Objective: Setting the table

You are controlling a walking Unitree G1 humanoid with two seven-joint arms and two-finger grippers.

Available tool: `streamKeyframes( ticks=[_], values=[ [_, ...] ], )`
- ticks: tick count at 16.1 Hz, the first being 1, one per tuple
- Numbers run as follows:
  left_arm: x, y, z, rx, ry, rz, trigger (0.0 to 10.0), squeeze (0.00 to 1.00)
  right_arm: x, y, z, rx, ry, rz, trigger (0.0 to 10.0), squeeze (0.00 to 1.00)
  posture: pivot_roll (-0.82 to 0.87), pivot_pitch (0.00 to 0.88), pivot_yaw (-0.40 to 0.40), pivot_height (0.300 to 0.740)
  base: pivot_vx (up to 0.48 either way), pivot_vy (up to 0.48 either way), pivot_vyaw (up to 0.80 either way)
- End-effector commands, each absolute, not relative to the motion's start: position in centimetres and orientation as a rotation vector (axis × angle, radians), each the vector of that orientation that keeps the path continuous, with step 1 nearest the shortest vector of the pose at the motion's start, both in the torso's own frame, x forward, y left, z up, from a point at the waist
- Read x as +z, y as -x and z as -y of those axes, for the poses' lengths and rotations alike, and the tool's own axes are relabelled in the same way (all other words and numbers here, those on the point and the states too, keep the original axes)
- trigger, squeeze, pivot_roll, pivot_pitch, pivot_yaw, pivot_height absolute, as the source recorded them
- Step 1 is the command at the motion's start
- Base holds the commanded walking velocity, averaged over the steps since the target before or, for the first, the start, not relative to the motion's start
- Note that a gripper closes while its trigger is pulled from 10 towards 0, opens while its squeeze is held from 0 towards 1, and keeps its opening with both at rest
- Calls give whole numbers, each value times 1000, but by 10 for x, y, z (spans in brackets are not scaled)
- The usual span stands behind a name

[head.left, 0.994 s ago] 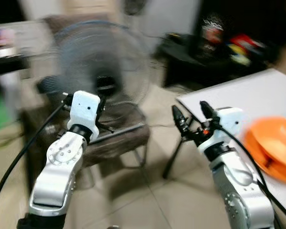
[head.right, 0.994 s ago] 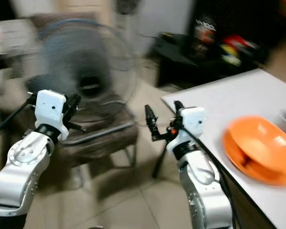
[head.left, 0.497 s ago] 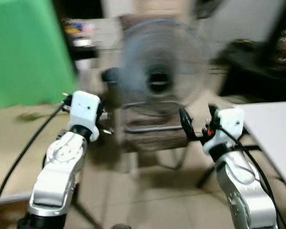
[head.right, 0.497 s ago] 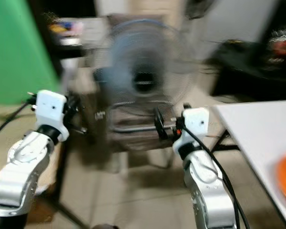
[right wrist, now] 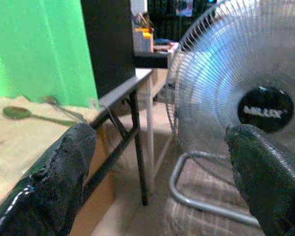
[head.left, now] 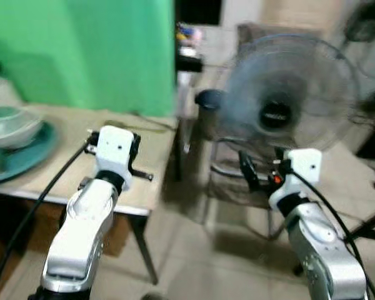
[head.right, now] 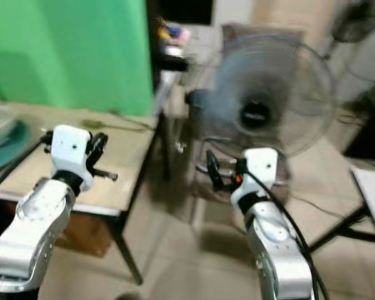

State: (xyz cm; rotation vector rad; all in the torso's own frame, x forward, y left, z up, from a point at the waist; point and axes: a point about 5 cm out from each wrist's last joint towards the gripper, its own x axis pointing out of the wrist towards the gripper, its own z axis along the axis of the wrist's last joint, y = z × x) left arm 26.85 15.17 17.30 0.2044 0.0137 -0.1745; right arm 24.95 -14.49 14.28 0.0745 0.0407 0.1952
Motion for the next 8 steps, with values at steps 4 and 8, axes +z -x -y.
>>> streamKeyframes(
  ticks=[4,8],
  values=[
    [175,-272,-154,-140,-226,3,10000,0,144,-250,131,280,-58,-52,10000,1000,87,0,-39,740,0,0,800],
    [175,-273,-156,-127,-243,1,10000,0,140,-263,142,150,1,-60,10000,0,106,0,-61,740,0,-360,0]
  ],
)
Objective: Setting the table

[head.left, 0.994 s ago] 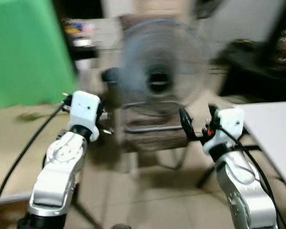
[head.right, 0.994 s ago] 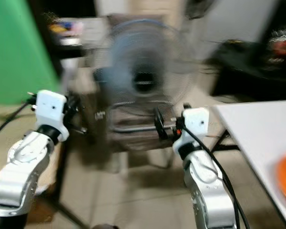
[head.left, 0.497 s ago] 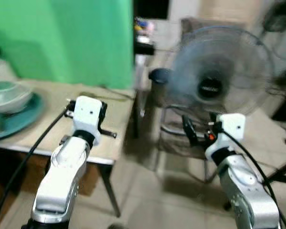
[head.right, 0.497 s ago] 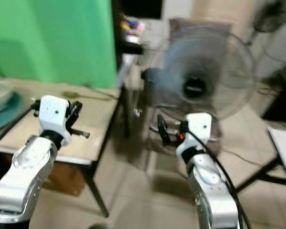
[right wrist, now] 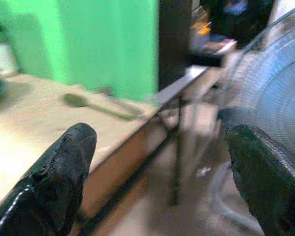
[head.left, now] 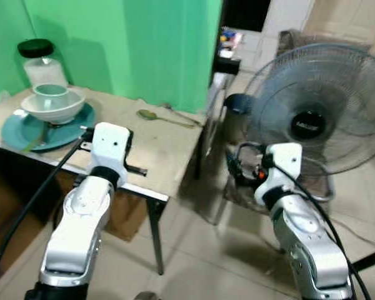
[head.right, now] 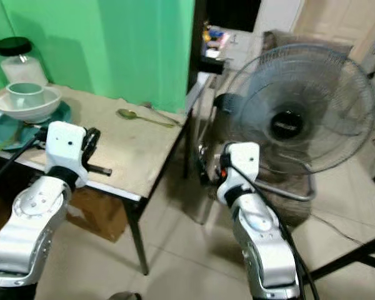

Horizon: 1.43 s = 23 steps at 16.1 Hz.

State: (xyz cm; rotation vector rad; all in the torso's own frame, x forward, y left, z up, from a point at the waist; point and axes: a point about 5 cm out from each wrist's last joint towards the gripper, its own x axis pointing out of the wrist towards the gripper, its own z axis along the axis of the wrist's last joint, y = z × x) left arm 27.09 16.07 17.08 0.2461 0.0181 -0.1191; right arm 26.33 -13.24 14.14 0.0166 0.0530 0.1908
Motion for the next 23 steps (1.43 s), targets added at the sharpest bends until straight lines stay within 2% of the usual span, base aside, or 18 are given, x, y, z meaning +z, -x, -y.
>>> streamKeyframes(
  ticks=[1,3,6,9,12,15,18,23],
  values=[
    [175,-273,-157,-123,-245,4,10000,0,144,-267,149,105,39,-29,10000,0,107,0,-65,740,0,-405,0],
    [172,-272,-157,-113,-242,3,10000,0,147,-268,149,133,-46,-19,10000,0,114,0,-80,740,0,-405,0],
    [173,-270,-155,-109,-243,7,10000,0,148,-268,145,161,36,19,10000,0,114,0,-85,740,0,-405,0],
    [177,-268,-159,-107,-239,37,10000,0,139,-260,138,257,-209,-72,10000,0,121,0,-90,740,0,-89,0],
    [178,-269,-158,-117,-268,33,10000,0,139,-258,130,322,-114,-58,10000,0,124,0,-90,740,0,0,533],
    [181,-272,-160,-118,-273,51,10000,0,137,-259,135,272,-180,-75,10000,0,121,0,-79,740,0,0,800],
    [183,-273,-158,-140,-268,55,10000,0,138,-261,137,248,-224,-83,10000,0,121,0,-72,740,189,0,0],
    [182,-273,-159,-145,-255,46,10000,0,140,-260,134,266,-169,-61,10000,0,125,0,-74,740,348,0,0]
  ],
)
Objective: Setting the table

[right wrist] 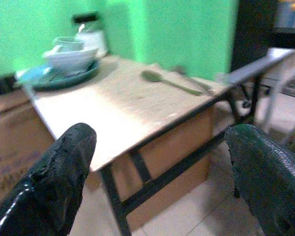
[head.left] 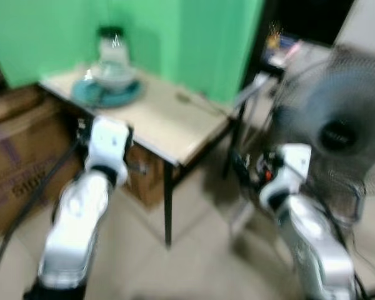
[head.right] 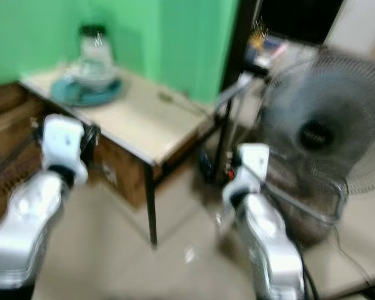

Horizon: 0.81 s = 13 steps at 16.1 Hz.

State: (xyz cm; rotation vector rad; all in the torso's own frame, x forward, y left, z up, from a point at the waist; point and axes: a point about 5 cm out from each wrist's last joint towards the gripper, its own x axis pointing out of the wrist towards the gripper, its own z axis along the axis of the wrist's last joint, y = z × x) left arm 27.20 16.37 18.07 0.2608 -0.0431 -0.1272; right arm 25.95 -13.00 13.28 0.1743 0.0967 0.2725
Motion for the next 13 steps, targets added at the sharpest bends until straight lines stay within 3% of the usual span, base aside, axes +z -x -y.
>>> streamKeyframes(
  ticks=[1,13],
  values=[
    [182,-273,-160,-144,-253,45,10000,0,142,-262,136,236,-122,-43,10000,0,125,0,-74,740,352,0,0],
    [183,-276,-164,-135,-256,37,10000,0,148,-271,139,206,-146,-5,10000,0,136,0,-78,740,352,0,0]
  ],
)
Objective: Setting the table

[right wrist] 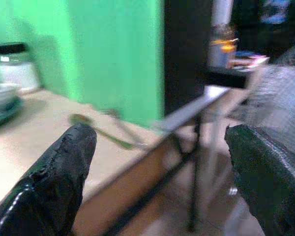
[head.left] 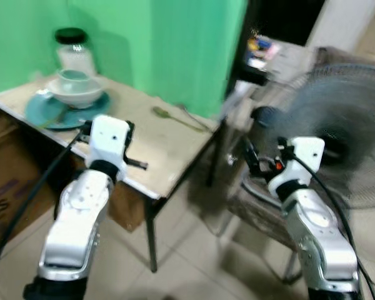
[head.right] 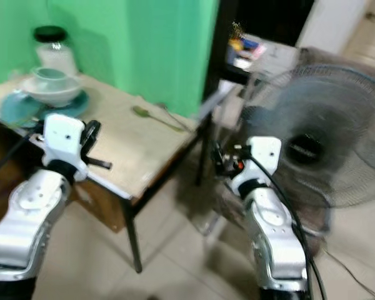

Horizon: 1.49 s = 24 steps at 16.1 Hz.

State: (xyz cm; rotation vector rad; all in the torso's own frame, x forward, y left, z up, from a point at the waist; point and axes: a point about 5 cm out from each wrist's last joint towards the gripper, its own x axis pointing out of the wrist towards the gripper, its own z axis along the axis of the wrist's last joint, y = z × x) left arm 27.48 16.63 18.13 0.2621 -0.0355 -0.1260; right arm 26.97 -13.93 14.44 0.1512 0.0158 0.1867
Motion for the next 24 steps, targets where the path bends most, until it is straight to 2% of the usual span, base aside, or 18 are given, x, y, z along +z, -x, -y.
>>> streamKeyframes(
  ticks=[1,5,14,22,24],
  values=[
    [183,-276,-164,-134,-257,36,10000,0,148,-271,138,214,-143,-7,10000,0,136,0,-78,740,352,0,0],
    [183,-275,-165,-133,-265,25,10000,0,145,-273,141,169,-158,-28,10000,0,142,0,-81,740,344,0,744],
    [181,-273,-165,-199,-278,15,10000,0,144,-275,141,171,-164,-23,10000,0,139,0,-82,740,310,0,0],
    [179,-270,-164,-234,-280,3,10000,0,139,-270,134,255,-211,-73,10000,0,136,0,-82,740,310,0,0],
    [174,-265,-162,-311,-291,-25,10000,0,131,-271,129,355,-185,-153,10000,0,137,0,-83,740,146,0,0]
  ],
)
